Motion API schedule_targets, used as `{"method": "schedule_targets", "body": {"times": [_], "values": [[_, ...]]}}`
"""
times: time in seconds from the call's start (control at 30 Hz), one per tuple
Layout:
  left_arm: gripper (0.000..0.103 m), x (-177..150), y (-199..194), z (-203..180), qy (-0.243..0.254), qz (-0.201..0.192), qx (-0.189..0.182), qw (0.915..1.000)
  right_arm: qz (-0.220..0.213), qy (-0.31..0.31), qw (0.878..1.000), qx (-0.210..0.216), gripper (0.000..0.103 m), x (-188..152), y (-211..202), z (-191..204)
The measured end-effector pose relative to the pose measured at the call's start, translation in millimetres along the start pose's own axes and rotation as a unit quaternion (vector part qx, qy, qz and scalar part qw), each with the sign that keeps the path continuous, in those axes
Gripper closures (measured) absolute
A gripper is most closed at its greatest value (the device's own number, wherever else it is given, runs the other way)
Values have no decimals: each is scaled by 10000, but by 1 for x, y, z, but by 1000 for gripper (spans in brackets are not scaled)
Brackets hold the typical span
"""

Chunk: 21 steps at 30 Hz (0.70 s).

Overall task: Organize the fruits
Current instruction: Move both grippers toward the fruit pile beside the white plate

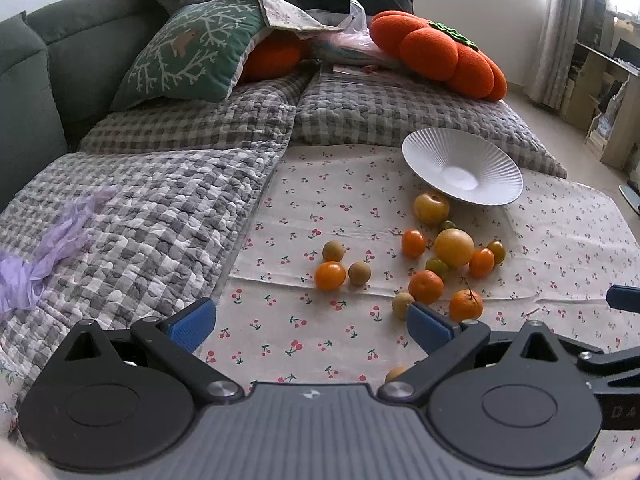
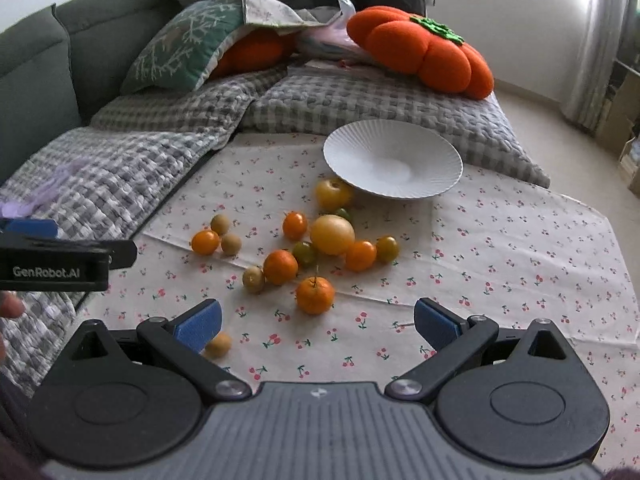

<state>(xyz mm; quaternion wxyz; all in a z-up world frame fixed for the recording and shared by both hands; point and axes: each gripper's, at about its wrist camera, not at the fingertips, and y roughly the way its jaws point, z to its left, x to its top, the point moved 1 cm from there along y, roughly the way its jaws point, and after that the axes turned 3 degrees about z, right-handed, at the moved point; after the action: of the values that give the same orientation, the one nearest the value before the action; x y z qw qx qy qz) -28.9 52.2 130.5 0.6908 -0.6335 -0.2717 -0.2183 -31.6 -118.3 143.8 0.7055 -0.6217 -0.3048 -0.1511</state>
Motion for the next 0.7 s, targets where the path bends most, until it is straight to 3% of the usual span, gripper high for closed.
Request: {"method": "schedule_targets", "body": {"times": [0.13,0.23,0.7], "values": [[6,1,1,-1,27,31,-40,10000,205,306,9992,155,0,3,3,-7],[6,2,3,1,62,52,-85,9999,177,254,9995,-76,0,4,4,-5],[6,5,15,-9,126,210,-273,9993,154,259,9987,-418,1,4,4,-7]]}}
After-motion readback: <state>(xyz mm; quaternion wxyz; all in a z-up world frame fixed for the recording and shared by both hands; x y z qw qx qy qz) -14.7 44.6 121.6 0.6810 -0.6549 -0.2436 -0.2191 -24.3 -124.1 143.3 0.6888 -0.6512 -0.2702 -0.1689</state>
